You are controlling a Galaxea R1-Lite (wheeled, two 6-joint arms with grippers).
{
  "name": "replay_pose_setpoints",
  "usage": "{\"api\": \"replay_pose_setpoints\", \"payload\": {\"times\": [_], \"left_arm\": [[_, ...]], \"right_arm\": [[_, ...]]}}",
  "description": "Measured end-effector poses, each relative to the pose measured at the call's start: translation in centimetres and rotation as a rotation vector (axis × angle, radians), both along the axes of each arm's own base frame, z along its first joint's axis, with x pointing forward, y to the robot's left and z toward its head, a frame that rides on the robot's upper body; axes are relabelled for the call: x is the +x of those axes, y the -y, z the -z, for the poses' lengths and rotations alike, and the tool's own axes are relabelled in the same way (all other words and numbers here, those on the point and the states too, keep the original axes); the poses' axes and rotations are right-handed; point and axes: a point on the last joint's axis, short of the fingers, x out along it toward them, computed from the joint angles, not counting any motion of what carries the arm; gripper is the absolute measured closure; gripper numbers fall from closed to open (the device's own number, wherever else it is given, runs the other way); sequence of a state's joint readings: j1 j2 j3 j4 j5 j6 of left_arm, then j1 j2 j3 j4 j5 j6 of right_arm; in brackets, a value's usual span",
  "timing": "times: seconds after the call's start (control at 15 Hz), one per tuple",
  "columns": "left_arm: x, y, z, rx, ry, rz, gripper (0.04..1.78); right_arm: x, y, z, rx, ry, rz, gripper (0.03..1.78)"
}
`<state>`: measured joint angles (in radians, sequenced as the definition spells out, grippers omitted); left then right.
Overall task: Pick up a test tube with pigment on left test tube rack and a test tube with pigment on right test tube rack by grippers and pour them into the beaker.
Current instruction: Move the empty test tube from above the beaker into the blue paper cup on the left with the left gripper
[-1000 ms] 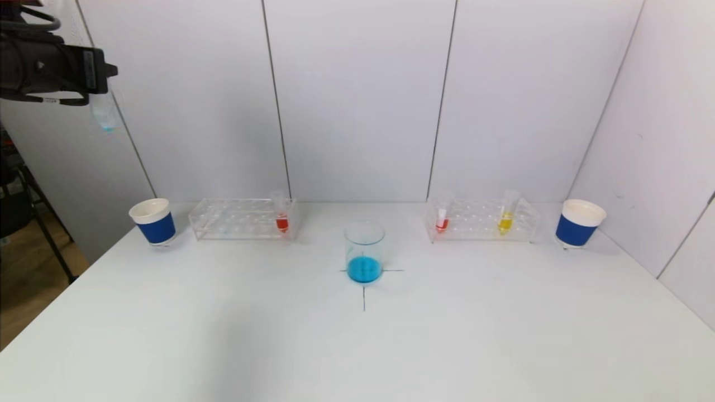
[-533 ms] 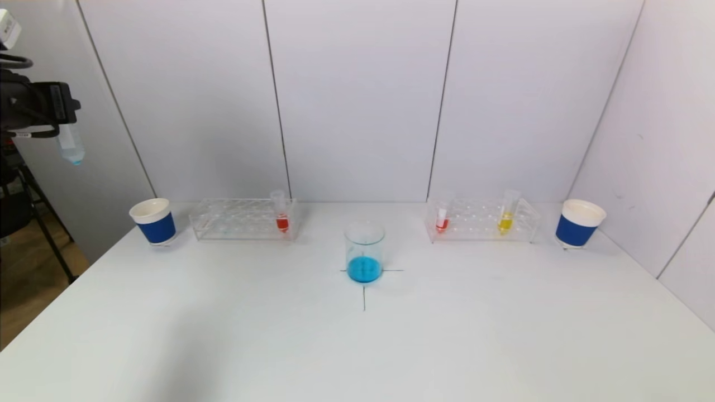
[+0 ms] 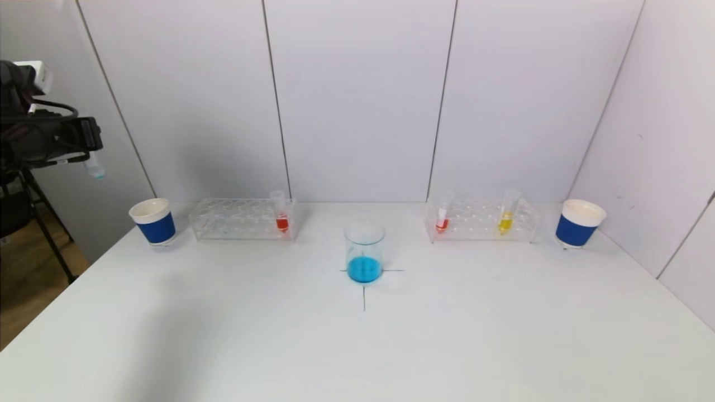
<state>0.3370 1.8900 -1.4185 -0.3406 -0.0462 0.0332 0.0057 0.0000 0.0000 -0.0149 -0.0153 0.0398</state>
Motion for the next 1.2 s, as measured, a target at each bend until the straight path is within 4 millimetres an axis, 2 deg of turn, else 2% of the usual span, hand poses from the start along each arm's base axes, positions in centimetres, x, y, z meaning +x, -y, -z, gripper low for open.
{"api": "replay_pose_setpoints", "payload": {"times": [0.4, 0.6, 0.87, 1.2], "left_arm": [[4.4, -1.7, 5.2, 0.008, 0.012, 0.000, 1.37], [5.7, -1.9, 7.3, 0.003, -0.007, 0.005, 1.37], [6.8, -1.1, 9.0, -0.004, -0.025, 0.030, 1.37], [6.9, -0.6, 10.5, -0.017, -0.056, 0.039, 1.37]], "right_arm": [[0.0, 0.0, 0.0, 0.000, 0.000, 0.000, 0.04], [0.0, 0.0, 0.0, 0.000, 0.000, 0.000, 0.04], [0.0, 0.0, 0.0, 0.000, 0.000, 0.000, 0.04], [0.0, 0.0, 0.0, 0.000, 0.000, 0.000, 0.04]]}}
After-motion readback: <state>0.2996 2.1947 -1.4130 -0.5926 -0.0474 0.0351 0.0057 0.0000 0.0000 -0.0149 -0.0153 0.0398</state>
